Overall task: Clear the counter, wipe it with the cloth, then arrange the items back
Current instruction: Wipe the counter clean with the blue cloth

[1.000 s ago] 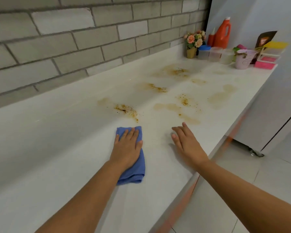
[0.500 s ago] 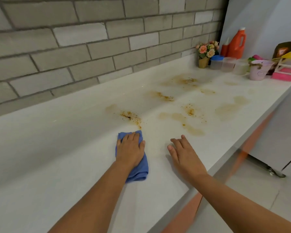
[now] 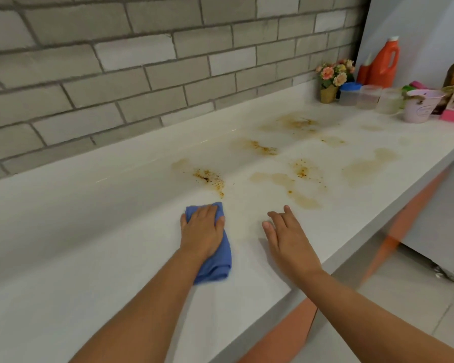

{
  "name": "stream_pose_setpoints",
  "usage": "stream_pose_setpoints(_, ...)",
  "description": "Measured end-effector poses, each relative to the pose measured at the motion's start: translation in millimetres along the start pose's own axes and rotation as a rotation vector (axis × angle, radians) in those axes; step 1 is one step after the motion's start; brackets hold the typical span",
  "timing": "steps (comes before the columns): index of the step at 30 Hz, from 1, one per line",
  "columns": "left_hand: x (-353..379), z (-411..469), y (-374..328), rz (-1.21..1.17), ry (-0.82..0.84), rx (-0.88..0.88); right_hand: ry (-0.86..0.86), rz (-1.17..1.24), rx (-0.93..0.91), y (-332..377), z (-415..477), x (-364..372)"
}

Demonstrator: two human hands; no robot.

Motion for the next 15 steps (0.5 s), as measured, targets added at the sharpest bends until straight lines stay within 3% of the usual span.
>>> stream_pose_setpoints(3,0,13,-6,0.015,-0.019,-0.026,0.011,0.010,0.027,-3,3,2)
stream_pose_setpoints(10,9,-73,-15,0.007,-0.066,0.090,0.001,-0.006,0.001,-1,1,1)
stream_pose_setpoints(15,0,-27,-4,-0.007,-0.005,0.006,0.009,-0.013,0.006,0,0,0)
Point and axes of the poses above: each hand's wrist, its own z-axis towards the middle knuckle, its own x-axis out of the palm, y = z × x, the point moved 4 cm from there along z, towards the middle knuckle, and after that the axes turned 8 degrees about y, right-handed, at the moved point
